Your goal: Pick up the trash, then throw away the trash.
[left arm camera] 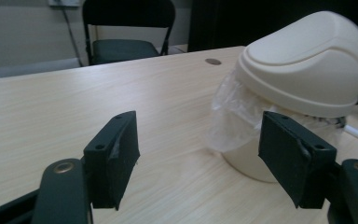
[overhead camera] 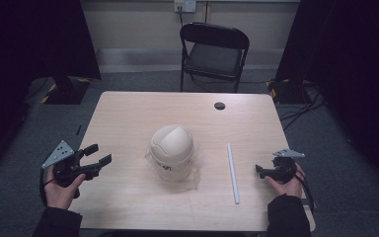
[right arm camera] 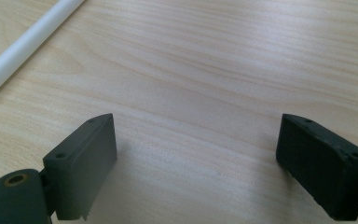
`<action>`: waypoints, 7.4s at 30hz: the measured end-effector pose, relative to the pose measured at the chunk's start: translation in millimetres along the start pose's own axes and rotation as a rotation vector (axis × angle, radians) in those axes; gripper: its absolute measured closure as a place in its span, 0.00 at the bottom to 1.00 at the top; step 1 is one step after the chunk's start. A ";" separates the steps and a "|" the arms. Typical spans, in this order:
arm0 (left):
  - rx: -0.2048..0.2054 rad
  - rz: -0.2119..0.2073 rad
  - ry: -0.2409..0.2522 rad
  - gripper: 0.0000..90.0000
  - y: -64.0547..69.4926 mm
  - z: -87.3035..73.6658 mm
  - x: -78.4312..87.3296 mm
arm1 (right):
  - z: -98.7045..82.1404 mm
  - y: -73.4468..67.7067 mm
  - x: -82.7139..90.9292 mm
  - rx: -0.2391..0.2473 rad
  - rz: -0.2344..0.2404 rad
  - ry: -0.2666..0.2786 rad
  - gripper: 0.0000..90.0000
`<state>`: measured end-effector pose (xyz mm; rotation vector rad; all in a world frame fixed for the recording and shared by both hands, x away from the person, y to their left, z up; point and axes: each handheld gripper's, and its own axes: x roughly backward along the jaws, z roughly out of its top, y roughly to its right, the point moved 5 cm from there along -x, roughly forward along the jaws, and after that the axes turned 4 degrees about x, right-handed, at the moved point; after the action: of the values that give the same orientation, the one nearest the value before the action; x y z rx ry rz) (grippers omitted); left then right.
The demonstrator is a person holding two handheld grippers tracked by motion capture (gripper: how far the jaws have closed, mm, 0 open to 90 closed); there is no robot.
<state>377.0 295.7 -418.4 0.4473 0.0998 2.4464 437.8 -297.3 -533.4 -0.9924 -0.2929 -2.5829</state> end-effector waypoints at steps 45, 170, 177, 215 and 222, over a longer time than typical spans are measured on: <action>-0.095 -0.325 -0.122 0.28 93.1 37.8 -107.1 | 0.0 0.0 0.0 0.000 0.000 0.000 0.13; 0.005 0.262 -0.391 0.25 -3.8 -105.9 -51.5 | 45.8 -100.6 -19.1 0.131 0.128 -0.018 0.72; 0.018 0.269 -0.388 0.24 -3.3 -106.3 -51.9 | 41.1 -100.2 -20.7 0.119 0.135 -0.036 0.80; 0.063 0.250 -0.165 0.37 0.2 -71.0 -25.1 | 103.1 -72.1 64.9 0.005 0.187 0.491 0.90; 0.068 0.160 -0.021 0.38 17.7 -30.5 -18.4 | 115.1 -78.4 74.9 -0.005 0.240 0.597 0.90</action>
<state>369.8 271.6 -449.2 0.5289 0.1435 2.6003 424.3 -208.3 -403.4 -0.2052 -0.0053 -2.5099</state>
